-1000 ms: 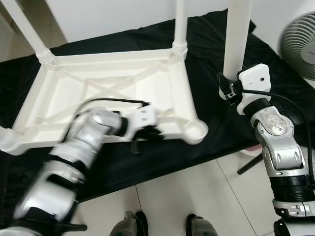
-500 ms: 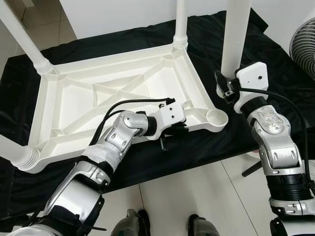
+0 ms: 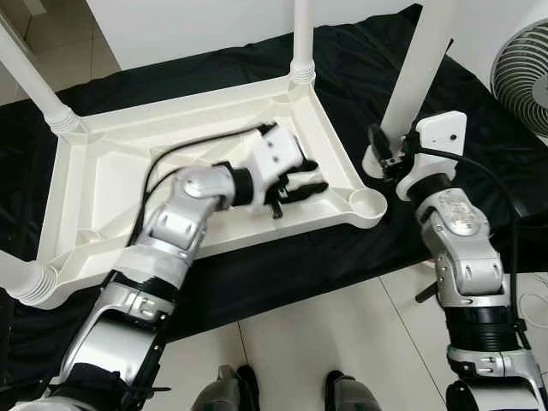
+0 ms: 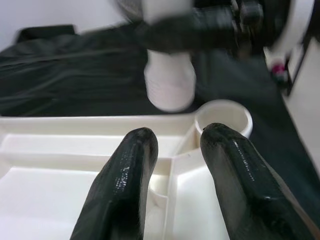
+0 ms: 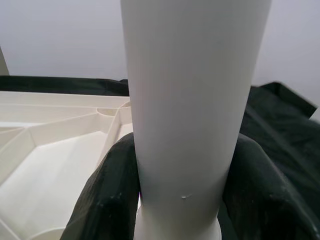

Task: Building children table

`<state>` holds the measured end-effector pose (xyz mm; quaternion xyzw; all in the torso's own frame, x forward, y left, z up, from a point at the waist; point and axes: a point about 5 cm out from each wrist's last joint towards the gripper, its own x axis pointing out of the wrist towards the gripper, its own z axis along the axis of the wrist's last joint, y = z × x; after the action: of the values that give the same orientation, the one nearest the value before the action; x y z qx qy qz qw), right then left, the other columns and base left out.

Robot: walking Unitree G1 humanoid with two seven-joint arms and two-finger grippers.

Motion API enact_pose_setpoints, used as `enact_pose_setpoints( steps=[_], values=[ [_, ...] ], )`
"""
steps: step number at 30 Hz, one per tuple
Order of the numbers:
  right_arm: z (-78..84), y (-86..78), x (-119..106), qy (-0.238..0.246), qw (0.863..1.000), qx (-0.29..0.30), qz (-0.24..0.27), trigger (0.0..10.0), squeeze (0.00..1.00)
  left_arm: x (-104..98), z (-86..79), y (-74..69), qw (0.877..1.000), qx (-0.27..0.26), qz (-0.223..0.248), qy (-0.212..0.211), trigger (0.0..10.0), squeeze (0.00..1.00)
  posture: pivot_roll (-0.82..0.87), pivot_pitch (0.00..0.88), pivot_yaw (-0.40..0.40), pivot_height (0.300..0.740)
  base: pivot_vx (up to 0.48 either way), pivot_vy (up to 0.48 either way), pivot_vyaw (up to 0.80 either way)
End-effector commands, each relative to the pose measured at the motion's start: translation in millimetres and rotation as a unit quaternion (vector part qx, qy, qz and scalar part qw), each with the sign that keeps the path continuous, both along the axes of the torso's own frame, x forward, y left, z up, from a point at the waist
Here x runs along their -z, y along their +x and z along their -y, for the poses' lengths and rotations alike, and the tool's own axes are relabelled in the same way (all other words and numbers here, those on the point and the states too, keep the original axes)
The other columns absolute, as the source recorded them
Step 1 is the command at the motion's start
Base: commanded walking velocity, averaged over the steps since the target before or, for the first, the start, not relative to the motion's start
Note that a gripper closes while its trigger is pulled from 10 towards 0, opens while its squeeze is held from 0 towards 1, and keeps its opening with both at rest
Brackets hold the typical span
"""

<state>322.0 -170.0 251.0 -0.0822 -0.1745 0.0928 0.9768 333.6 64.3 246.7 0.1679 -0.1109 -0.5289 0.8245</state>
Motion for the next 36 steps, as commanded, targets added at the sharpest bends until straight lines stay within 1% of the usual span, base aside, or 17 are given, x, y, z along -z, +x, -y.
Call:
enact_pose_setpoints(
  steps=[1, 3, 4, 6, 7, 8, 11, 13, 14, 17, 20, 21, 25, 29, 32, 34, 36],
  values=[
    [-3.3, -2.6, -10.0, 0.020, 1.000, -0.002, 0.018, 10.0, 0.00, -4.3, -12.9, 5.7, 0.994, -0.092, -0.008, -0.055, 10.0, 0.00, -0.10, 0.175, 0.105, 0.740, 0.000, 0.000, 0.00],
    [-4.1, -3.2, -13.3, 0.026, 0.999, 0.014, 0.027, 10.0, 0.00, -7.3, -21.4, 5.7, 0.985, -0.141, -0.017, -0.094, 10.0, 0.00, -0.09, 0.172, 0.091, 0.740, 0.000, 0.000, 0.00],
    [-5.2, -3.2, -12.5, 0.032, 0.999, 0.022, 0.028, 10.0, 0.00, -6.1, -25.4, 6.8, 0.977, -0.174, -0.031, -0.121, 10.0, 0.00, -0.08, 0.168, 0.080, 0.740, 0.000, 0.000, 0.00],
    [-5.2, -3.2, -12.5, 0.032, 0.999, 0.022, 0.028, 10.0, 0.00, -6.1, -25.4, 6.8, 0.977, -0.174, -0.031, -0.121, 10.0, 0.00, -0.08, 0.168, 0.080, 0.740, 0.000, 0.000, 0.00],
    [-7.8, -3.5, -10.2, 0.036, 0.999, 0.026, 0.027, 10.0, 0.00, -4.5, -30.2, 6.5, 0.968, -0.204, -0.034, -0.138, 10.0, 0.00, -0.08, 0.166, 0.071, 0.740, 0.000, 0.000, 0.00],
    [-11.3, -3.4, -5.0, 0.040, 0.999, 0.023, 0.019, 10.0, 0.00, -0.5, -35.6, 8.2, 0.957, -0.234, -0.064, -0.162, 10.0, 0.00, -0.07, 0.161, 0.062, 0.740, 0.000, 0.000, 0.00],
    [-11.3, -3.4, -5.0, 0.040, 0.999, 0.023, 0.019, 10.0, 0.00, -0.5, -35.6, 8.2, 0.957, -0.234, -0.064, -0.162, 10.0, 0.00, -0.07, 0.161, 0.062, 0.740, 0.000, 0.000, 0.00],
    [-15.4, -2.3, 4.0, 0.057, 0.998, 0.012, -0.002, 10.0, 0.00, 1.5, -44.6, 8.5, 0.937, -0.277, -0.086, -0.193, 10.0, 0.00, -0.07, 0.155, 0.054, 0.740, 0.000, 0.000, 0.00],
    [-15.4, -2.3, 4.0, 0.057, 0.998, 0.012, -0.002, 10.0, 0.00, 1.5, -44.6, 8.5, 0.937, -0.277, -0.086, -0.193, 10.0, 0.00, -0.07, 0.155, 0.054, 0.740, 0.000, 0.000, 0.00],
    [-15.9, -0.6, 6.9, 0.063, 0.998, 0.006, -0.006, 10.0, 0.00, -2.0, -53.2, 8.6, 0.920, -0.321, -0.058, -0.219, 10.0, 0.00, -0.07, 0.152, 0.052, 0.740, 0.000, 0.000, 0.00],
    [-16.0, -0.4, 6.8, 0.062, 0.998, 0.005, -0.005, 10.0, 0.00, -2.3, -54.5, 8.9, 0.916, -0.328, -0.057, -0.223, 10.0, 0.00, -0.07, 0.152, 0.052, 0.740, 0.000, 0.000, 0.00],
    [-15.2, -0.1, 6.9, 0.063, 0.998, 0.007, -0.005, 10.0, 0.00, -1.3, -54.4, 9.8, 0.919, -0.329, -0.056, -0.211, 10.0, 0.00, -0.07, 0.152, 0.052, 0.740, 0.000, 0.000, 0.00],
    [-13.5, 1.5, 7.4, 0.062, 0.998, 0.013, -0.007, 10.0, 0.00, -1.9, -52.1, 11.3, 0.924, -0.319, -0.057, -0.202, 10.0, 0.00, -0.08, 0.144, 0.049, 0.740, 0.000, 0.000, 0.00],
    [-13.0, 2.3, 7.8, 0.062, 0.998, 0.016, -0.008, 10.0, 0.00, -2.1, -51.0, 12.2, 0.926, -0.316, -0.058, -0.199, 10.0, 0.00, -0.08, 0.145, 0.050, 0.740, 0.000, 0.000, 0.00],
    [-15.4, -1.4, 6.5, 0.049, 0.999, 0.019, 0.001, 10.0, 0.00, -4.2, -49.0, 11.2, 0.920, -0.326, -0.051, -0.210, 10.0, 0.00, -0.08, 0.145, 0.050, 0.740, 0.000, 0.000, 0.00],
    [-15.4, -1.4, 6.5, 0.049, 0.999, 0.019, 0.001, 10.0, 0.00, -4.2, -49.0, 11.2, 0.920, -0.326, -0.051, -0.210, 10.0, 0.00, -0.08, 0.145, 0.050, 0.740, 0.000, 0.000, 0.00],
    [-18.1, -11.4, 11.6, 0.036, 0.999, 0.013, 0.007, 10.0, 0.00, 1.0, -48.3, 5.2, 0.908, -0.354, -0.042, -0.222, 10.0, 0.00, -0.10, 0.156, 0.075, 0.740, 0.000, 0.000, 0.00]
  ],
)
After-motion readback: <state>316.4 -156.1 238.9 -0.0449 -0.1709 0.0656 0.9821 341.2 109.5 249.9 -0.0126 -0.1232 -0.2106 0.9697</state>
